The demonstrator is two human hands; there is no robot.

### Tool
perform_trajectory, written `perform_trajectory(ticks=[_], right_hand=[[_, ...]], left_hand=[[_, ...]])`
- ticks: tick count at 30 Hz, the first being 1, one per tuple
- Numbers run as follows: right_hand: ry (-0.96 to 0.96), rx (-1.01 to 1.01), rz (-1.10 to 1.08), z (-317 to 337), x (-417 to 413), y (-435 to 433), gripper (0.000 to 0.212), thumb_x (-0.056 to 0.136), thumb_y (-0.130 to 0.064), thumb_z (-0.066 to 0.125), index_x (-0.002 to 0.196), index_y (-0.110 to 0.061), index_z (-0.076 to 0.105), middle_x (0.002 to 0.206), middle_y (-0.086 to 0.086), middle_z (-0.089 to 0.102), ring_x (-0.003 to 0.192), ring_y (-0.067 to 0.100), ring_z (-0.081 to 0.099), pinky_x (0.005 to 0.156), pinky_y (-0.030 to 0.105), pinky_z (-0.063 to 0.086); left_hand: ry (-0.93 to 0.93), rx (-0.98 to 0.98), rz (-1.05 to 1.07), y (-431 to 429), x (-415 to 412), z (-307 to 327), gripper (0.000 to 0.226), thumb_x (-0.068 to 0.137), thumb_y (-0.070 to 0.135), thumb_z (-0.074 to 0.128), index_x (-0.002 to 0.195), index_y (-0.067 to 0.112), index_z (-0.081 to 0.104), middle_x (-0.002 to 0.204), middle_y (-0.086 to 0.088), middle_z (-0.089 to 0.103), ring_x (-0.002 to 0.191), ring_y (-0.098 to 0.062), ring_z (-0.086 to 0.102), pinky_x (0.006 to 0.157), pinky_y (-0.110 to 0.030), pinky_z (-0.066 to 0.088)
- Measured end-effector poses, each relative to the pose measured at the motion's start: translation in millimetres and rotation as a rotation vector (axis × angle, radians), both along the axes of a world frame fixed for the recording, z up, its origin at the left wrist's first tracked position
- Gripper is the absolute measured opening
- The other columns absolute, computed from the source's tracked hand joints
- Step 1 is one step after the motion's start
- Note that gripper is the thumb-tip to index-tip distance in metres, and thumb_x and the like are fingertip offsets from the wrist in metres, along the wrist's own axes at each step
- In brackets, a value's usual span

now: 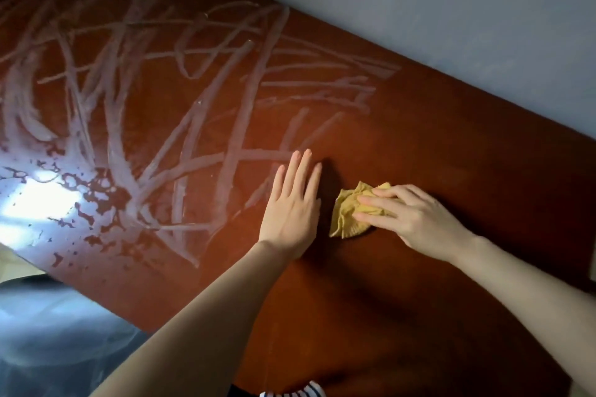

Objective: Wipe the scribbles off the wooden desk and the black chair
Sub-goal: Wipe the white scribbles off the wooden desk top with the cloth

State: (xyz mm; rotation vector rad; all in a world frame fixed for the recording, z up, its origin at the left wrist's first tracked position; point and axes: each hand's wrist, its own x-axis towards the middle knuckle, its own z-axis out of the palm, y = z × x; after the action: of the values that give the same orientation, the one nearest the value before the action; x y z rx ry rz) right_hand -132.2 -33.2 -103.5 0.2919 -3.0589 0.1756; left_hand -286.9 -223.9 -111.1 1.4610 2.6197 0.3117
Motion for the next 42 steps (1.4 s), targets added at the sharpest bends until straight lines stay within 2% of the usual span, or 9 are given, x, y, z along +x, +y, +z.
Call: perform_trajectory(ticks=[4, 11, 17, 22, 24, 30, 34, 37, 42], right_hand=[[0.046, -0.049, -0.309, 3.8, -11.8, 37.9, 0.055, 0.071, 0.009, 0.074, 0.117, -0.021, 0.068, 0.124, 0.003, 0.063, 0.101, 0.027, 0.057, 0.078, 0.042, 0.051], [-0.025, -0.108, -0.583, 12.5, -66.5, 91.0, 0.040, 0.088, -0.005, 0.061, 0.122, -0.026, 0.064, 0.127, 0.002, 0.061, 0.096, 0.031, 0.054, 0.078, 0.046, 0.052], [-0.019, -0.141, -0.917, 14.2, -127.5, 121.0, 0.040, 0.094, -0.007, 0.050, 0.128, -0.025, 0.059, 0.134, 0.003, 0.054, 0.111, 0.034, 0.046, 0.089, 0.044, 0.044], [-0.037, -0.114, -1.214, 6.1, -179.4, 97.7, 0.042, 0.089, -0.001, 0.049, 0.124, -0.024, 0.053, 0.134, 0.007, 0.045, 0.123, 0.035, 0.034, 0.092, 0.047, 0.034], [-0.051, -0.108, -1.164, 3.9, -190.8, 86.2, 0.043, 0.090, 0.000, 0.046, 0.125, -0.025, 0.052, 0.135, 0.006, 0.043, 0.123, 0.035, 0.034, 0.092, 0.047, 0.033], [0.003, -0.079, -0.798, 0.0, -178.6, 51.2, 0.052, 0.090, 0.001, 0.044, 0.131, -0.029, 0.052, 0.135, 0.001, 0.048, 0.113, 0.032, 0.040, 0.085, 0.042, 0.034], [0.089, -0.112, -0.649, -12.0, -150.5, 33.6, 0.051, 0.083, 0.005, 0.054, 0.122, -0.028, 0.063, 0.126, 0.000, 0.059, 0.101, 0.032, 0.049, 0.079, 0.044, 0.039], [0.106, -0.080, -0.478, -16.8, -124.6, 29.8, 0.050, 0.081, 0.002, 0.060, 0.122, -0.027, 0.064, 0.122, 0.001, 0.062, 0.096, 0.030, 0.050, 0.076, 0.043, 0.044], [0.088, 0.035, -0.209, -13.4, -79.7, 62.7, 0.050, 0.086, 0.003, 0.050, 0.128, -0.023, 0.060, 0.129, 0.005, 0.058, 0.097, 0.028, 0.049, 0.076, 0.042, 0.046]], left_hand=[[0.013, 0.017, -0.057, 26.0, -9.5, -4.6, 0.058, 0.097, 0.036, 0.025, 0.146, 0.005, 0.027, 0.155, -0.016, 0.022, 0.144, -0.030, 0.011, 0.116, -0.046, 0.009], [-0.010, 0.011, -0.125, 26.4, -14.2, -16.1, 0.058, 0.100, 0.042, 0.022, 0.149, 0.012, 0.021, 0.157, -0.011, 0.013, 0.146, -0.024, 0.006, 0.117, -0.042, 0.005], [-0.026, 0.030, -0.146, 28.7, -16.4, -18.8, 0.056, 0.099, 0.038, 0.026, 0.149, 0.014, 0.024, 0.157, -0.005, 0.014, 0.146, -0.019, 0.006, 0.118, -0.038, 0.003], [-0.067, 0.033, -0.142, 30.1, -18.5, -18.0, 0.057, 0.096, 0.037, 0.030, 0.148, 0.014, 0.025, 0.157, -0.005, 0.016, 0.146, -0.017, 0.006, 0.118, -0.036, 0.003], [-0.093, 0.039, -0.141, 30.3, -18.9, -17.7, 0.058, 0.095, 0.036, 0.033, 0.148, 0.014, 0.026, 0.157, -0.005, 0.017, 0.146, -0.018, 0.007, 0.118, -0.035, 0.002], [-0.130, 0.048, -0.158, 30.5, -20.4, -15.8, 0.063, 0.091, 0.040, 0.038, 0.148, 0.015, 0.026, 0.157, -0.004, 0.016, 0.146, -0.017, 0.005, 0.118, -0.035, 0.000], [-0.152, 0.045, -0.156, 30.4, -21.0, -15.5, 0.067, 0.090, 0.044, 0.038, 0.149, 0.015, 0.025, 0.157, -0.004, 0.016, 0.146, -0.017, 0.004, 0.118, -0.035, 0.000], [-0.173, 0.045, -0.155, 30.6, -21.4, -15.2, 0.069, 0.089, 0.046, 0.040, 0.149, 0.016, 0.025, 0.157, -0.004, 0.017, 0.146, -0.017, 0.004, 0.118, -0.035, 0.000], [-0.183, 0.053, -0.146, 30.9, -20.3, -15.0, 0.071, 0.086, 0.048, 0.042, 0.148, 0.017, 0.025, 0.157, -0.005, 0.019, 0.146, -0.016, 0.005, 0.118, -0.036, 0.001]])
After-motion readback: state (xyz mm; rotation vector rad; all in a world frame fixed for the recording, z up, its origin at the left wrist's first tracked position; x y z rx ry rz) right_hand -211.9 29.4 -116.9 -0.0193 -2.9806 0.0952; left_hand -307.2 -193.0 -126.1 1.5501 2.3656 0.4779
